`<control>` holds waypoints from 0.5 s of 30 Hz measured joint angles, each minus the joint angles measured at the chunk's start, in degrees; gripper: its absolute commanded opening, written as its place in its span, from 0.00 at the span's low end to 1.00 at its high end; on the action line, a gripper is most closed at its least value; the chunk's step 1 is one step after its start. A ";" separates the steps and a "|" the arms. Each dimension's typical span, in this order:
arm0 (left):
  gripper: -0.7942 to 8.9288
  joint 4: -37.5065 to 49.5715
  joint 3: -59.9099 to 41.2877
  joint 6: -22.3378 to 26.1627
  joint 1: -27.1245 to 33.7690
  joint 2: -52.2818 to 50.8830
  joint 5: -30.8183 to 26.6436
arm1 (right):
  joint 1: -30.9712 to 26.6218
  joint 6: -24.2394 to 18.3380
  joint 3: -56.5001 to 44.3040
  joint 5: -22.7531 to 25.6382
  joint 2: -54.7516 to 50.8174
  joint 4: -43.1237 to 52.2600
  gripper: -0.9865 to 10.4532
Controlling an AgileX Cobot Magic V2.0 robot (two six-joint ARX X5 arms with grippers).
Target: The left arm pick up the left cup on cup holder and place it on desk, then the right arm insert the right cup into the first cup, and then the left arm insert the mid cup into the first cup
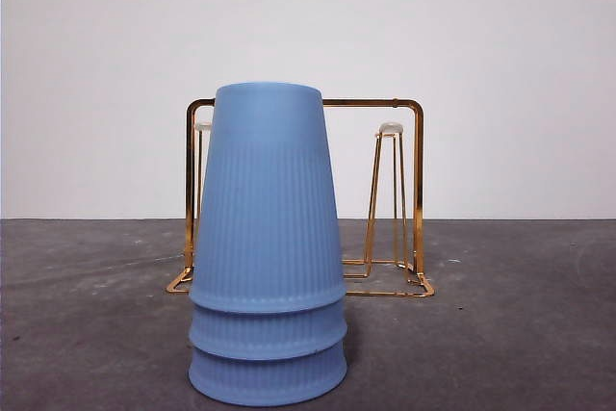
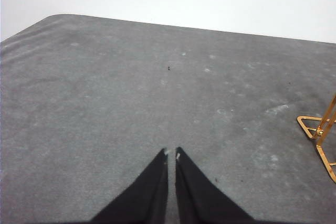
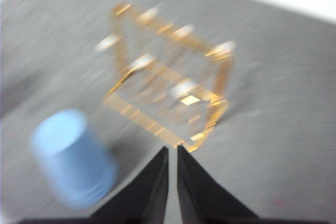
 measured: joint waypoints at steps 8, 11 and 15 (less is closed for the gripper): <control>0.10 0.00 0.00 0.00 0.00 0.00 0.02 | -26.21 -8.52 -21.57 -1.01 -17.11 15.21 0.10; 0.10 0.00 0.00 0.00 0.00 0.00 0.02 | -32.26 -10.45 -31.85 -1.14 -24.09 22.51 0.10; 0.10 0.00 0.00 0.00 0.00 0.00 0.02 | -37.40 -11.21 -43.93 -2.54 -30.38 32.41 0.10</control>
